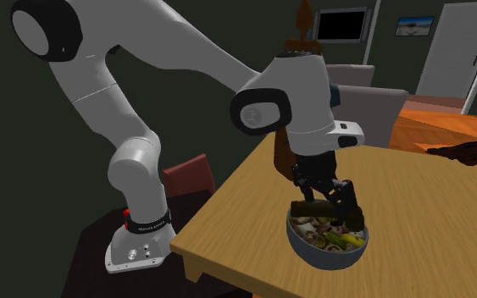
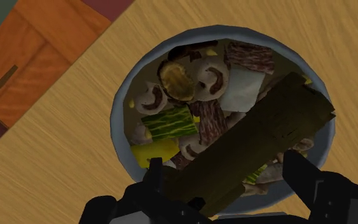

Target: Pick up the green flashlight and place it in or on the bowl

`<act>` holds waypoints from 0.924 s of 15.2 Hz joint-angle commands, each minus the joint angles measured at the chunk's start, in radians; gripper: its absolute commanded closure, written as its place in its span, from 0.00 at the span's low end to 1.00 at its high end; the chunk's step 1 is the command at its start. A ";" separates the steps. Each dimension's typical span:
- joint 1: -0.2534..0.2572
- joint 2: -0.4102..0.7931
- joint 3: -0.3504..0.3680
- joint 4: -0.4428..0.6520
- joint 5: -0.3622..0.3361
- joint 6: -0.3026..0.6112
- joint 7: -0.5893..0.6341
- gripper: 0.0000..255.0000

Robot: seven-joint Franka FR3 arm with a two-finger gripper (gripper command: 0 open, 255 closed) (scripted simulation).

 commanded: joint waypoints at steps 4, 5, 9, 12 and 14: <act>-0.008 -0.028 0.012 0.010 -0.011 -0.038 0.010 0.00; -0.016 -0.056 0.023 0.021 -0.021 -0.076 0.017 0.00; -0.027 -0.101 0.042 0.044 -0.032 -0.142 0.027 0.00; -0.027 -0.101 0.042 0.043 -0.032 -0.142 0.027 0.00; -0.027 -0.101 0.042 0.044 -0.032 -0.142 0.027 0.00</act>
